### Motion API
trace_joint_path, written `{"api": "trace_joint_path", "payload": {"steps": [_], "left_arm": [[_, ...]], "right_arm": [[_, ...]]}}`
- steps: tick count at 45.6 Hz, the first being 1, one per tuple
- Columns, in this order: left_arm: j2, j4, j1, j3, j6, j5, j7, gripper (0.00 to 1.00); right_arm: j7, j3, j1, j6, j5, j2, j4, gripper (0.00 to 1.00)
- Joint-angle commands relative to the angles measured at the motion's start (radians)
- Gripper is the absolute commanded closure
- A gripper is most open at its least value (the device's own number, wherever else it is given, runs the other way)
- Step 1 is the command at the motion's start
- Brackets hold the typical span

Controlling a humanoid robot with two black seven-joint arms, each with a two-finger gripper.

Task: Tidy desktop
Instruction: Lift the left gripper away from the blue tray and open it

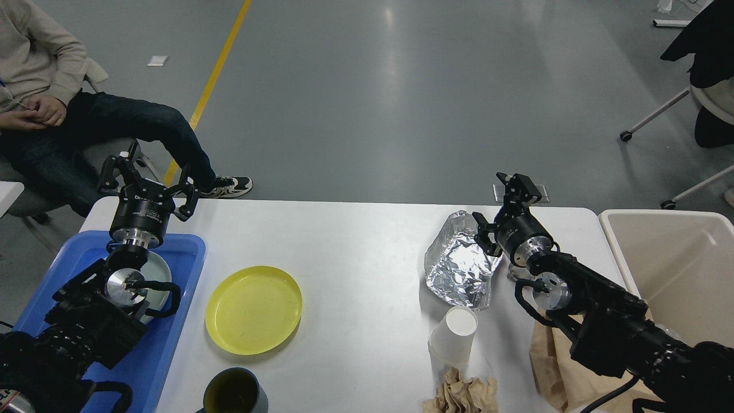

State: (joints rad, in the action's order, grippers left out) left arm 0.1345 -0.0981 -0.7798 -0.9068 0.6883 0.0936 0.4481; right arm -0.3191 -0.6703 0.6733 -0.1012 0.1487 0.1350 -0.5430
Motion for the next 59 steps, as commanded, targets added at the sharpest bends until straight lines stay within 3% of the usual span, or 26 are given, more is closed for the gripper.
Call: {"api": "trace_joint_path", "payload": {"steps": [1,7,9,14,15,28,44,49,59], "left_arm": [[-0.009,0.0,-0.009,0.002,-0.042,-0.011,-0.009,0.04],[0.01,0.0,-0.021,0.063,-0.079,-0.017,-0.052,0.04],[0.04,0.0,-0.032,0.151,-0.081,-0.017,-0.089,0.04],[0.059,0.003,-0.053,0.316,-0.073,-0.018,-0.118,0.04],[0.066,0.003,-0.065,0.392,-0.075,-0.018,-0.117,0.04],[0.175,0.006,-0.22,0.807,-0.087,-0.021,-0.121,0.04],[0.166,0.0,-0.246,1.497,-0.064,-0.051,-0.12,0.04],[0.165,-0.014,-0.276,1.629,-0.004,-0.066,-0.121,0.04],[0.159,-0.035,-0.348,1.767,0.221,-0.083,-0.132,0.04]], "right_arm": [[0.002,0.0,0.0,0.0,0.0,0.0,0.0,0.0],[0.0,0.0,0.0,0.0,0.0,0.0,0.0,0.0],[0.0,0.0,0.0,0.0,0.0,0.0,0.0,0.0],[0.0,0.0,0.0,0.0,0.0,0.0,0.0,0.0],[0.0,0.0,0.0,0.0,0.0,0.0,0.0,0.0],[0.0,0.0,0.0,0.0,0.0,0.0,0.0,0.0],[0.0,0.0,0.0,0.0,0.0,0.0,0.0,0.0],[0.0,0.0,0.0,0.0,0.0,0.0,0.0,0.0],[0.0,0.0,0.0,0.0,0.0,0.0,0.0,0.0]]}}
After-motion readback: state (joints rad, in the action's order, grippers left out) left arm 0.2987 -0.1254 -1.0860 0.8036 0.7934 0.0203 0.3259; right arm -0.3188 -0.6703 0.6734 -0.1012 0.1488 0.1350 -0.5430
